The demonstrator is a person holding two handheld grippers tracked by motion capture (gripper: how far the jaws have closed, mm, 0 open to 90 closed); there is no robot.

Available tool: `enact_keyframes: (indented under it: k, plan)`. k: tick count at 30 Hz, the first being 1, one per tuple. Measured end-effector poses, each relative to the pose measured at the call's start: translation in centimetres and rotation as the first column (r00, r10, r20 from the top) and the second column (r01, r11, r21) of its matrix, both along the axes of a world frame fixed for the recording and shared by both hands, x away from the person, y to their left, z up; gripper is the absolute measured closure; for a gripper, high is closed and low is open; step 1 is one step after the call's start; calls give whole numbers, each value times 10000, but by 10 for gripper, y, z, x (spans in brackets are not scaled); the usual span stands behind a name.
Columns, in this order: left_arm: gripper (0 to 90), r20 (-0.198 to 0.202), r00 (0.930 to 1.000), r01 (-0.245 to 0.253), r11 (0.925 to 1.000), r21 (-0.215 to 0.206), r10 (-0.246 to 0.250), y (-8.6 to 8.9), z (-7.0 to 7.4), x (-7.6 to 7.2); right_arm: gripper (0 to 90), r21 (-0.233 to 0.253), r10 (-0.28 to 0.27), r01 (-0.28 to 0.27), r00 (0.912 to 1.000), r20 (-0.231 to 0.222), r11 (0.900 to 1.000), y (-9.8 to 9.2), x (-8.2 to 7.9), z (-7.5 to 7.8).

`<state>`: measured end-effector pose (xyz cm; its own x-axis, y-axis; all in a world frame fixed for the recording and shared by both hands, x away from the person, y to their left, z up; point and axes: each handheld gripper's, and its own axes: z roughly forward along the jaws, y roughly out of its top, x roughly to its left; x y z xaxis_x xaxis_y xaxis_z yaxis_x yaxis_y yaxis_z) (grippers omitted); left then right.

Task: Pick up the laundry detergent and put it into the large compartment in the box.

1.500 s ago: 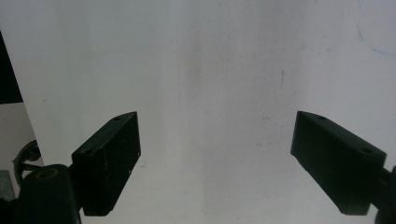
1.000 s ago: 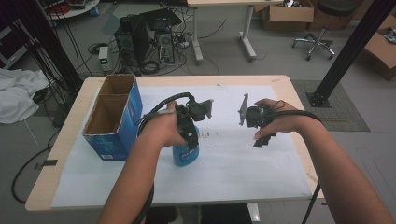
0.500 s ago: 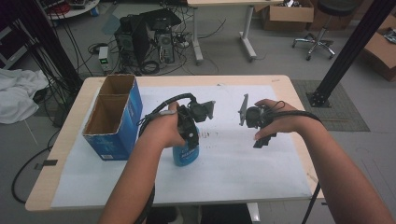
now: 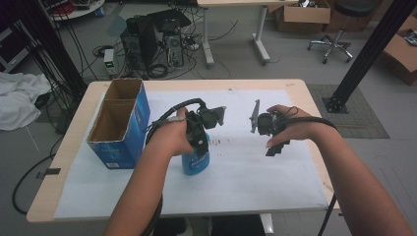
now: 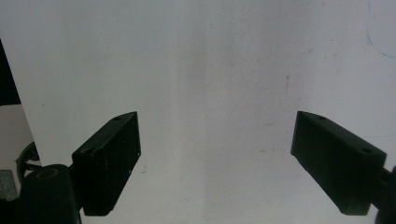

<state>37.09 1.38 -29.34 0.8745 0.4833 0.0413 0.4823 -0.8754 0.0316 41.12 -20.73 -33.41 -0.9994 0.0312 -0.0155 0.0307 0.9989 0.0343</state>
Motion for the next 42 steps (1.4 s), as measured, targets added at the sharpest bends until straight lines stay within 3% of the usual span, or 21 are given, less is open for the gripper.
enact_keyframes:
  k: [12, 22, 29, 36, 42]
  plan:
    - [371, 176, 9995, -251, 9997, -21, 252, 0, -2, 2, 160, 3, 6, -6, 10000, 15, 10000, 0, 0, -1]
    - [381, 136, 9992, -362, 9992, -138, 364, 2, -2, 2, 160, -26, 1, -1, 10000, 19, 10000, 0, 0, -1]
    - [384, -3, 9986, -530, 9986, 33, 530, 0, -1, 3, 160, 8, -13, 13, 10000, 34, 10000, 0, -1, 0]
    - [384, 106, 9984, -555, 9985, -29, 555, 3, 12, 1, 160, 19, -32, 32, 10000, 65, 10000, -1, -2, 0]
    - [383, -157, 9931, -1168, 9930, -163, 1166, 12, 33, 3, 160, 46, -54, 54, 9999, 87, 10000, -2, -3, 3]
